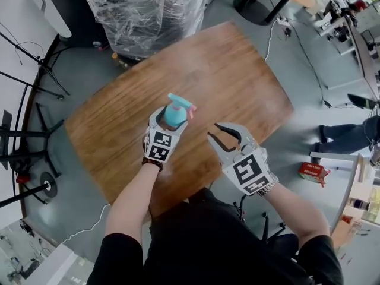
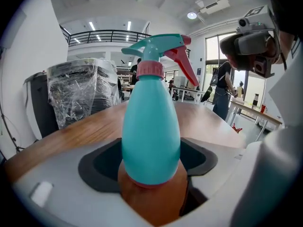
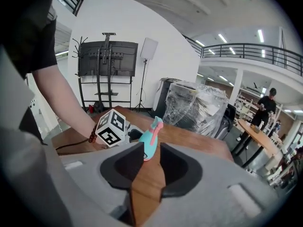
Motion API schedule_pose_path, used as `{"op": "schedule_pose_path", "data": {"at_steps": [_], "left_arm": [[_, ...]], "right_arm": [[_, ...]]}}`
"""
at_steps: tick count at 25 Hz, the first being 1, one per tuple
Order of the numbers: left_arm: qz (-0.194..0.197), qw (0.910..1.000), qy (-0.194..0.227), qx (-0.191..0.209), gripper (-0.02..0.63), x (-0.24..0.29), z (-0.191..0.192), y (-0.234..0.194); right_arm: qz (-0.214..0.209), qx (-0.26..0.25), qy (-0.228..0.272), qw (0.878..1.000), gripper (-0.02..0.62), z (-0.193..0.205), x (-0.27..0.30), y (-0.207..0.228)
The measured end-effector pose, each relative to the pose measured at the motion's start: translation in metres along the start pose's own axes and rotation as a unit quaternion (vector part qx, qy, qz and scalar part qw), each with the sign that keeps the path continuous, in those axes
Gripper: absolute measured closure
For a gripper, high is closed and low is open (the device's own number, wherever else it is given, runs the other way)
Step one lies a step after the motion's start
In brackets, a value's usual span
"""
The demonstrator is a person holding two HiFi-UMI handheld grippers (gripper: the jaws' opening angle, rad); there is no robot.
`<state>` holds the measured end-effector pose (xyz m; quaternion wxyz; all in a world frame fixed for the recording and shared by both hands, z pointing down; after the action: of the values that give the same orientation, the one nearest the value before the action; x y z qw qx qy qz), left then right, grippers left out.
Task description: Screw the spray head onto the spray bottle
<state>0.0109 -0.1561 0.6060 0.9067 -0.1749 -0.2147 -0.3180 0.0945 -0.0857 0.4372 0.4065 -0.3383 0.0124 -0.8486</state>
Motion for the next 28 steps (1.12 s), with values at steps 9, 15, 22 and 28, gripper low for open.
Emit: {"op": "schedule_pose_path", "data": {"at_steps": [9,15,22,28], "left_arm": [[-0.004,0.9998,-0.015,0.009,0.206,0.004,0.008,0.001],[0.004,0.9995,-0.029,0.012,0.195,0.0,0.008,0.003],[-0.011,0.9991,-0.04,0.01,0.202,-0.029,0.009,0.01],[-0.007,0.9998,-0.007,-0.019,0.326,-0.065,-0.014,0.038]], "right_arm": [[0.014,0.023,0.001,1.0,0.601,0.023,0.005,-0.014],[0.02,0.035,0.004,0.999,0.601,0.027,0.007,-0.02],[0.019,0.052,0.009,0.998,0.601,0.027,0.009,-0.031],[0.02,0.079,0.034,0.996,0.601,0.016,0.008,-0.039]]}}
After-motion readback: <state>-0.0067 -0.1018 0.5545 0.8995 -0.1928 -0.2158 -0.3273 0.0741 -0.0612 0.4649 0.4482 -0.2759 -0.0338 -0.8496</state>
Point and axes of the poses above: the fingertips, and each gripper's own axes: x forward along the fingers, y to its right, z out of its underside, the point moved 1 cm from there along -x, backward along the fingers, and after that the axes turned 13 degrees about z, right-handed, at the moved point
